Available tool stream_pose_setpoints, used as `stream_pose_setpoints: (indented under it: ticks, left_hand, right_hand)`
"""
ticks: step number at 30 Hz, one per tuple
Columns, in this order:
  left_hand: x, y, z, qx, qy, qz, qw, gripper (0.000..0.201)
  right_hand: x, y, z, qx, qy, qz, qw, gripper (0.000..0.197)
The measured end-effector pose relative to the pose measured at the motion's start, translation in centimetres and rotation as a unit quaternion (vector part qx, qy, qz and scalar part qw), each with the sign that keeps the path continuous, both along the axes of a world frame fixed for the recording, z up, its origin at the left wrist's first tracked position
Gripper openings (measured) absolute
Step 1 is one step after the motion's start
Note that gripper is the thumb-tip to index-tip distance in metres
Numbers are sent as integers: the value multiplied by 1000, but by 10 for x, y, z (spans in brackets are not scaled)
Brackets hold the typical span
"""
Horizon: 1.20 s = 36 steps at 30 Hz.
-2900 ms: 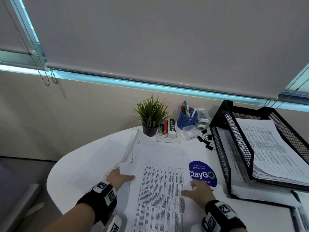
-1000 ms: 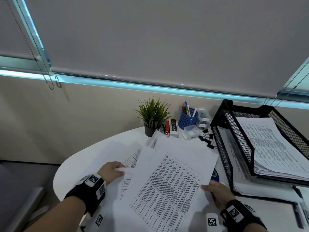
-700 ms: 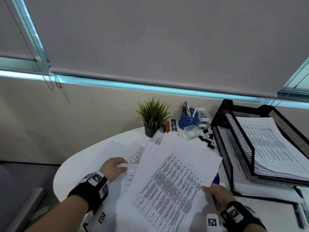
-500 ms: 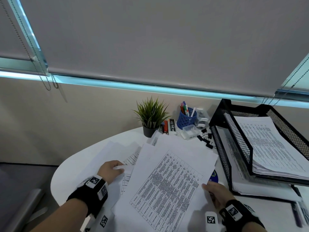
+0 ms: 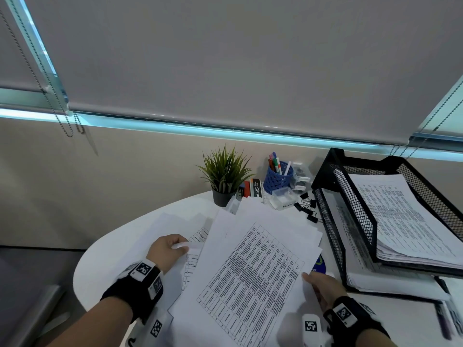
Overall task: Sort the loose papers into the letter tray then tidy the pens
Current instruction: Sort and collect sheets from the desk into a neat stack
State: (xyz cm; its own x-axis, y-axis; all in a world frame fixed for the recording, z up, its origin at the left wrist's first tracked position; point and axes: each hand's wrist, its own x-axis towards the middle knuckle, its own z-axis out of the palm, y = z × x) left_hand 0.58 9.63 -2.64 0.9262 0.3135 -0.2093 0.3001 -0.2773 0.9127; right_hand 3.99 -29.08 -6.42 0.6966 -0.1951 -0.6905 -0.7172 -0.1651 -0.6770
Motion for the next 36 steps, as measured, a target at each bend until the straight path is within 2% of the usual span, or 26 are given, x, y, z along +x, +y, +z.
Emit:
stream_pose_setpoints:
  ticks: [1,3,5,7,9,12,15,18,19,21,23,24,25,26,28,29,30,31,33,35,36]
  left_hand:
    - [-1,-3,1,5,-18,23,1000,12]
    - [-3,-6,3,-9,-27,26,999,21]
    - [-4,-5,5,-30,-1,-28,999,29]
    - [-5,-4,10,-52,1,-70,996,27]
    - [-4,-6,13,-82,-6,-96,992,27]
    - [-5,-10,19,-96,-7,-126,987,38]
    - [-3,-8,22,-85,-16,-113,990,41]
    - [-3,-2,26,-85,-33,-35,995,21]
    - [-4,2,28,-88,-42,-4,995,16]
    - [-4,12,28,-89,-47,47,994,12]
    - [-7,20,20,-59,-24,79,995,13]
    - [-8,23,14,-40,-1,86,995,14]
    - [-9,24,8,-17,28,90,995,15]
    - [-10,25,4,6,62,93,994,14]
    - [-10,24,-1,41,122,88,988,16]
    - [-10,22,-1,62,155,53,984,27]
    - [-8,19,0,89,194,1,977,36]
    - [-6,16,3,123,234,-47,963,36]
    - [-2,10,8,198,284,-87,934,22]
    - [2,4,12,237,288,-124,920,16]
    - [5,2,11,236,278,-145,920,24]
  right_hand:
    - [-1,3,4,0,4,-4,1000,14]
    - [-1,3,5,12,1,-12,1000,19]
    - [2,5,8,20,1,-5,1000,25]
    - [2,8,14,47,-10,19,999,28]
    - [5,7,15,61,-15,28,998,28]
    - [10,4,18,70,-26,1,997,21]
    - [13,-1,16,48,-22,-42,998,23]
    - [11,-12,14,25,-9,-59,998,29]
    - [10,-17,11,21,-9,-66,998,40]
    - [16,-45,-26,18,-33,-69,997,65]
    - [26,-73,-70,-11,-31,-67,997,111]
    - [29,-82,-85,13,-25,-71,997,129]
    - [21,-75,-72,39,-19,-70,997,132]
    - [12,-62,-49,73,-5,-66,995,121]
    - [-8,-15,18,107,4,-51,993,55]
    - [-11,-6,28,119,3,-39,992,33]
    - [-11,-3,30,126,0,-30,992,27]
    - [-10,-1,29,118,7,-17,993,29]
    - [-11,2,25,125,11,4,992,30]
    - [-10,4,21,113,11,2,994,20]
    - [-12,7,22,111,7,2,994,20]
